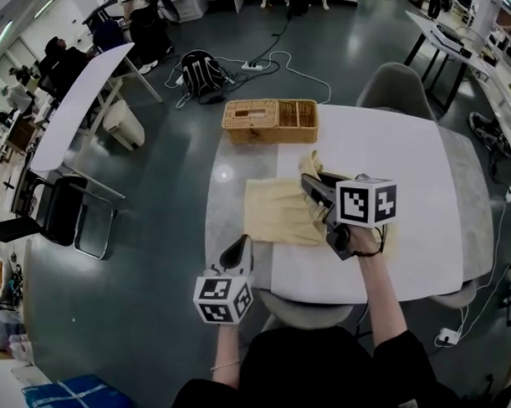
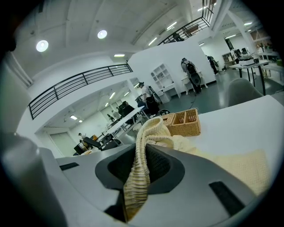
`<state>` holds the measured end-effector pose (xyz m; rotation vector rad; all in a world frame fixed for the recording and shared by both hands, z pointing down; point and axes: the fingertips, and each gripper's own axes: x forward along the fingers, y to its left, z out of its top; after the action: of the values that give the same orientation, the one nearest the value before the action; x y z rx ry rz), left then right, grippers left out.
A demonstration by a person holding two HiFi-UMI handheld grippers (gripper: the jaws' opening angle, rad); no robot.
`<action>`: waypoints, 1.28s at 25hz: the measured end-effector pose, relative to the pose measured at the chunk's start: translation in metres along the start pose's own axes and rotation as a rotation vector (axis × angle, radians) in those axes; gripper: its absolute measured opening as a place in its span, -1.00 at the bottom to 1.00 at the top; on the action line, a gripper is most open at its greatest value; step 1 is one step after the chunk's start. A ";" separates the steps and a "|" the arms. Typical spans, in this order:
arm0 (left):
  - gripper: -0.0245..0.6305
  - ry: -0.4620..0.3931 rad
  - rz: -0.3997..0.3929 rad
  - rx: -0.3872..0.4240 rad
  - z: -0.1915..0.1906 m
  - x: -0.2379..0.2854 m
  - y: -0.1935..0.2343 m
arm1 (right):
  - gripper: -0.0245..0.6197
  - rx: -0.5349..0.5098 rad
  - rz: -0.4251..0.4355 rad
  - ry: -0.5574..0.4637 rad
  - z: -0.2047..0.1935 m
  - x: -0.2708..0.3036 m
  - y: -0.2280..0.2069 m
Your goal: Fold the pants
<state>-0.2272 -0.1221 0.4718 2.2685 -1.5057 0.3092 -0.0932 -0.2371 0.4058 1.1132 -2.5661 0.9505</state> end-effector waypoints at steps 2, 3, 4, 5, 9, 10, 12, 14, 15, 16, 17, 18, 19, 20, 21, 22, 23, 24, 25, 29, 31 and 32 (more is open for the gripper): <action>-0.90 0.008 -0.004 -0.003 -0.003 0.000 0.008 | -0.71 -0.003 -0.019 0.017 -0.006 0.013 0.001; -0.90 0.011 -0.007 -0.003 -0.004 0.001 0.011 | -0.71 -0.004 -0.028 0.026 -0.010 0.020 0.001; -0.90 0.014 -0.011 -0.003 -0.005 0.002 0.015 | -0.71 -0.005 -0.038 0.034 -0.013 0.027 0.001; -0.90 0.018 -0.015 -0.004 -0.006 0.002 0.019 | -0.71 -0.007 -0.049 0.041 -0.016 0.034 0.001; -0.90 0.038 -0.022 -0.011 -0.014 0.004 0.033 | -0.71 -0.021 -0.109 0.086 -0.034 0.062 -0.004; -0.90 0.044 -0.021 -0.014 -0.016 0.005 0.036 | -0.71 -0.026 -0.127 0.101 -0.039 0.069 -0.007; -0.90 0.054 -0.014 -0.023 -0.020 0.006 0.043 | -0.71 -0.035 -0.153 0.132 -0.049 0.084 -0.010; -0.90 0.060 -0.004 -0.035 -0.024 0.008 0.047 | -0.71 -0.040 -0.170 0.163 -0.060 0.098 -0.014; -0.90 0.061 0.001 -0.041 -0.026 0.009 0.049 | -0.71 -0.043 -0.177 0.177 -0.065 0.104 -0.016; -0.90 0.063 0.008 -0.047 -0.027 0.011 0.051 | -0.71 -0.046 -0.183 0.191 -0.069 0.109 -0.018; -0.90 0.063 0.014 -0.054 -0.029 0.012 0.052 | -0.71 -0.049 -0.188 0.204 -0.073 0.115 -0.019; -0.90 0.063 0.019 -0.062 -0.030 0.013 0.053 | -0.71 -0.051 -0.191 0.216 -0.077 0.119 -0.021; -0.90 0.063 0.023 -0.070 -0.031 0.014 0.054 | -0.71 -0.053 -0.194 0.228 -0.080 0.123 -0.022; -0.90 0.064 0.025 -0.075 -0.032 0.015 0.054 | -0.71 -0.054 -0.198 0.238 -0.083 0.127 -0.024; -0.90 0.067 0.027 -0.079 -0.033 0.017 0.053 | -0.71 -0.056 -0.202 0.248 -0.086 0.131 -0.025; -0.90 0.071 0.028 -0.081 -0.035 0.018 0.053 | -0.71 -0.056 -0.208 0.259 -0.090 0.134 -0.027; -0.90 0.073 0.030 -0.083 -0.036 0.019 0.052 | -0.71 -0.058 -0.217 0.270 -0.093 0.137 -0.029; -0.90 0.075 0.032 -0.086 -0.038 0.020 0.052 | -0.71 -0.063 -0.228 0.282 -0.097 0.140 -0.031; -0.90 0.076 0.034 -0.090 -0.039 0.020 0.053 | -0.71 -0.071 -0.239 0.296 -0.100 0.143 -0.031; -0.90 0.074 0.047 -0.109 -0.043 0.019 0.061 | -0.71 -0.117 -0.284 0.356 -0.111 0.158 -0.028; -0.90 0.073 0.054 -0.120 -0.046 0.018 0.066 | -0.71 -0.138 -0.310 0.384 -0.116 0.165 -0.029; -0.90 0.073 0.058 -0.125 -0.048 0.017 0.068 | -0.71 -0.145 -0.323 0.394 -0.118 0.168 -0.029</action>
<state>-0.2816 -0.1385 0.5351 2.0975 -1.5125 0.3024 -0.1997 -0.2772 0.5797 1.1239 -2.0324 0.7959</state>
